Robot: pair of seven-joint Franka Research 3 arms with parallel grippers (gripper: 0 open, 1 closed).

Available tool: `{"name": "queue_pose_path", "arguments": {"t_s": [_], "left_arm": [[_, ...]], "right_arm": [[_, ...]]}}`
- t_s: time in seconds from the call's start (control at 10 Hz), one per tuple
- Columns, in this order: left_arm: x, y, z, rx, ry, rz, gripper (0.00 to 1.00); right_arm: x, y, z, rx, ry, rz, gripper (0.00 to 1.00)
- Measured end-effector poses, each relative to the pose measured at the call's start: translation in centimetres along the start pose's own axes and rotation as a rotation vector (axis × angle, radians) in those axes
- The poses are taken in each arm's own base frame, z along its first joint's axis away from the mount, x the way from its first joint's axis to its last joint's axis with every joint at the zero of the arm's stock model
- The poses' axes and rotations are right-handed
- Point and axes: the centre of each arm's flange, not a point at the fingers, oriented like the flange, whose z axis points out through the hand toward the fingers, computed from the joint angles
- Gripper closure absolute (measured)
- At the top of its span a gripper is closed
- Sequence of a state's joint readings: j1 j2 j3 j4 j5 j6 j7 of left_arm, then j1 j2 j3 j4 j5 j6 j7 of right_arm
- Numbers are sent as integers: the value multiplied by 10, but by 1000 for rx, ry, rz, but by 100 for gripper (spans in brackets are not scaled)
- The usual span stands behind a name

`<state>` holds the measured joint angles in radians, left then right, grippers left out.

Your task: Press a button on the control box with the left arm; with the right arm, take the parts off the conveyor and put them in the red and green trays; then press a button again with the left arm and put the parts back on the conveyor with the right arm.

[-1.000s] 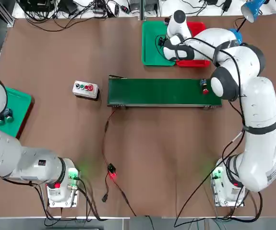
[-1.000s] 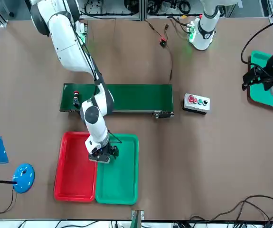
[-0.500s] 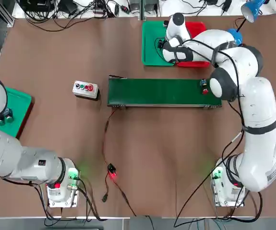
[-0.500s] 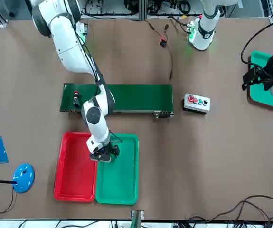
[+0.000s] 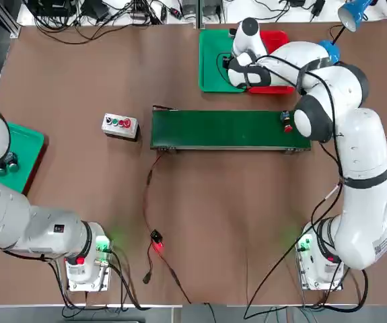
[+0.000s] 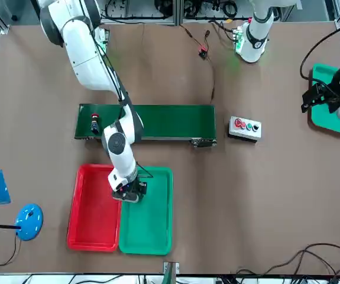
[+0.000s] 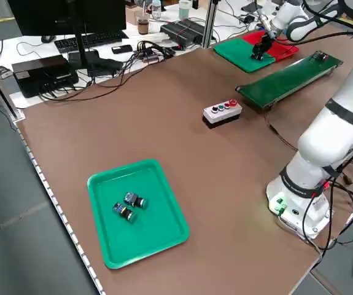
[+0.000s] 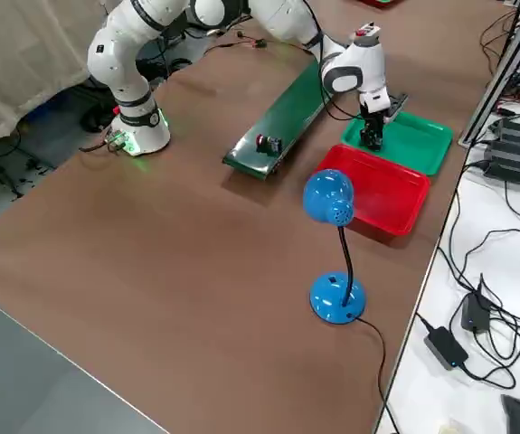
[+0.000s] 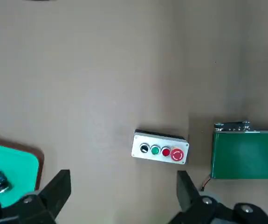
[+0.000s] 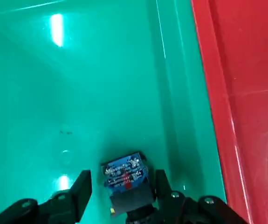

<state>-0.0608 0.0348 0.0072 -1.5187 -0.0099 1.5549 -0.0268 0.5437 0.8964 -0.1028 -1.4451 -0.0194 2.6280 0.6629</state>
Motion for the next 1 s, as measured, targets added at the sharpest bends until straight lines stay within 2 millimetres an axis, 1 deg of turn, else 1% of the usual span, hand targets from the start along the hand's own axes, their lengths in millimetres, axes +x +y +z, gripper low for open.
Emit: {"name": "queue_pose_path", "arguments": {"t_s": [0.1, 0.5, 1.0], "left_arm": [[0, 0, 0, 0, 0, 0, 0], [0, 0, 0, 0, 0, 0, 0], [0, -2, 0, 0, 0, -4, 0]], "right_arm": [[0, 0, 0, 0, 0, 5, 44], [0, 0, 0, 0, 1, 14, 54], [1, -1, -1, 2, 3, 15, 54]]}}
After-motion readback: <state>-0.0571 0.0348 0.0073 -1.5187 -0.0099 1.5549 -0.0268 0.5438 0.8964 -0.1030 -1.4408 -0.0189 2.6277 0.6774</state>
